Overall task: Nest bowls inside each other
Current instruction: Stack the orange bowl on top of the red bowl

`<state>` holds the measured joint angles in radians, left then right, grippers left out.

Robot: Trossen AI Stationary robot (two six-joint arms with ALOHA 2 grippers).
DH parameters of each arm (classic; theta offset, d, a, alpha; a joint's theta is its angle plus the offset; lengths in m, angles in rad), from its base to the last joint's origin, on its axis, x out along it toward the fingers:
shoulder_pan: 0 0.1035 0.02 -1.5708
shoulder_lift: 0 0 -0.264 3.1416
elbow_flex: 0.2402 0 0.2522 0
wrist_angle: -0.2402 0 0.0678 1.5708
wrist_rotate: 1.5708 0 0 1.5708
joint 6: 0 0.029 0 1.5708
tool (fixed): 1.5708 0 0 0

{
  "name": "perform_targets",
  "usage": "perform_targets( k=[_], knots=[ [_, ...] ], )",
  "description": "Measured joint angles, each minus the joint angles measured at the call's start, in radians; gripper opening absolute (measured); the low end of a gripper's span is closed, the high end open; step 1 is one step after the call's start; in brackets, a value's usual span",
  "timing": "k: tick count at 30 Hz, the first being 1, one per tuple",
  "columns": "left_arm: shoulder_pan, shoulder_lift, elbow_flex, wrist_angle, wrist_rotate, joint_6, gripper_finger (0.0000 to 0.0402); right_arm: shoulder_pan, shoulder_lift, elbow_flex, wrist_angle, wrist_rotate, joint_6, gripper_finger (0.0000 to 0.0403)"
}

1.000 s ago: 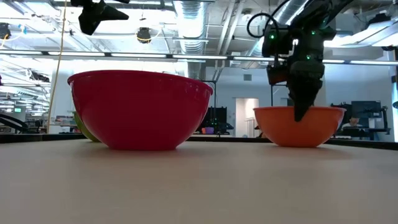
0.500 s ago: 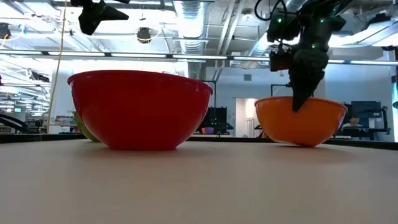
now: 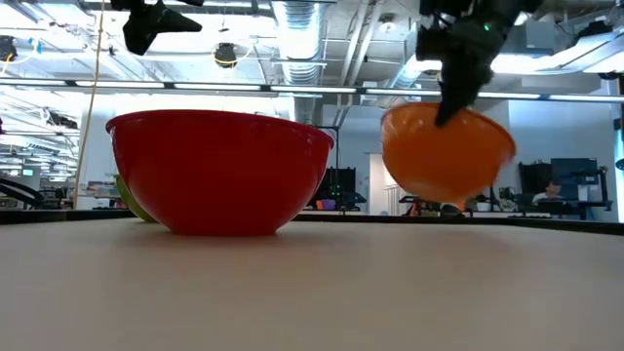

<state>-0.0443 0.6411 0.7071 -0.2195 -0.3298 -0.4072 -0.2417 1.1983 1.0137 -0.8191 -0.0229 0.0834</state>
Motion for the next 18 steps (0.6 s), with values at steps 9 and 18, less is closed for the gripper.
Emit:
perform_targets(
  k=[9,18],
  knots=[
    [0.000,0.000,0.000,0.000,-0.009,0.000,0.0180,0.026,0.001,0.117,0.007,-0.019,-0.017,0.0001],
    [0.000,0.000,0.000,0.000,-0.024,0.003,0.0180,0.185,0.001,0.142,0.148,-0.060,-0.005,0.0000]
  ],
)
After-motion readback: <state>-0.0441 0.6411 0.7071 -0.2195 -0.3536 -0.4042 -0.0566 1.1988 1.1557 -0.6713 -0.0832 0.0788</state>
